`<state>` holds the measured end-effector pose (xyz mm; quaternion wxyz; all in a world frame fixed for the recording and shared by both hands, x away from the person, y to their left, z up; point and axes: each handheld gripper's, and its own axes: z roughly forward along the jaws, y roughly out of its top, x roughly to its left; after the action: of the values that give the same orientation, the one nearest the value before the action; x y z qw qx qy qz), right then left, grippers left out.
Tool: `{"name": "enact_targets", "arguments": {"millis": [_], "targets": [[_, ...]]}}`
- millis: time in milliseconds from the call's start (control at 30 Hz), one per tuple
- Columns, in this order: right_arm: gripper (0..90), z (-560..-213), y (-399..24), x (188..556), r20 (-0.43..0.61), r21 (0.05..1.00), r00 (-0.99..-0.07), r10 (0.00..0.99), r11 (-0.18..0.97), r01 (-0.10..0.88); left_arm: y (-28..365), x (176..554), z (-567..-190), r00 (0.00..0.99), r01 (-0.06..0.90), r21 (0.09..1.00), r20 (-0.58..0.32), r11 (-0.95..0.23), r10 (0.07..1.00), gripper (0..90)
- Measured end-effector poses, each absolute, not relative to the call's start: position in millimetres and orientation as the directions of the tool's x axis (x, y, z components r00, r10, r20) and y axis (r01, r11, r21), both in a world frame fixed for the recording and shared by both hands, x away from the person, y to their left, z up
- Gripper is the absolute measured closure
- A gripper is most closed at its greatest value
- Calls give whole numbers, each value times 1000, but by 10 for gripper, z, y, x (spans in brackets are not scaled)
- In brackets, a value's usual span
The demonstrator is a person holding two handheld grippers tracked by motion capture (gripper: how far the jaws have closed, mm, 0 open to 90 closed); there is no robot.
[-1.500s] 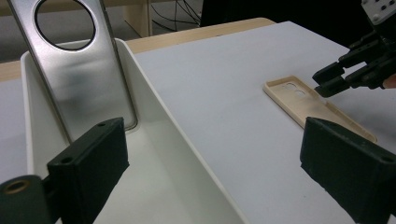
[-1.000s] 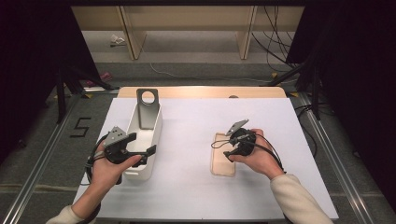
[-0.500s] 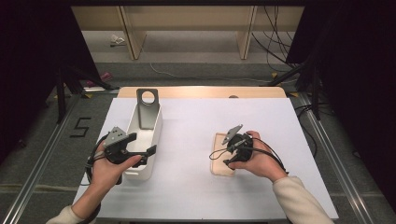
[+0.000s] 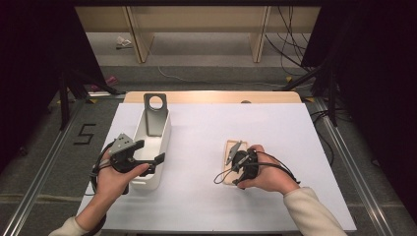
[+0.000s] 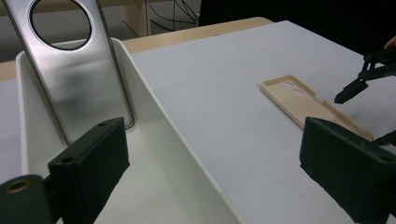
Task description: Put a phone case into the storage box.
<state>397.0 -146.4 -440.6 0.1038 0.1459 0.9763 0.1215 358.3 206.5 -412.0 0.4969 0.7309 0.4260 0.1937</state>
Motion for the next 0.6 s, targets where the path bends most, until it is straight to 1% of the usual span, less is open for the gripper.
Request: {"name": "enact_targets", "arguments": {"millis": [367, 600], "targets": [[298, -4515, -1323, 3921, -178, 178, -958, 223, 965, 192, 2056, 3584, -4123, 566, 430, 891, -140, -146, 813, 77], [359, -4551, -1282, 3924, -192, 150, -962, 192, 975, 164, 2057, 3585, -4124, 566, 430, 890, -137, -149, 813, 77]]}}
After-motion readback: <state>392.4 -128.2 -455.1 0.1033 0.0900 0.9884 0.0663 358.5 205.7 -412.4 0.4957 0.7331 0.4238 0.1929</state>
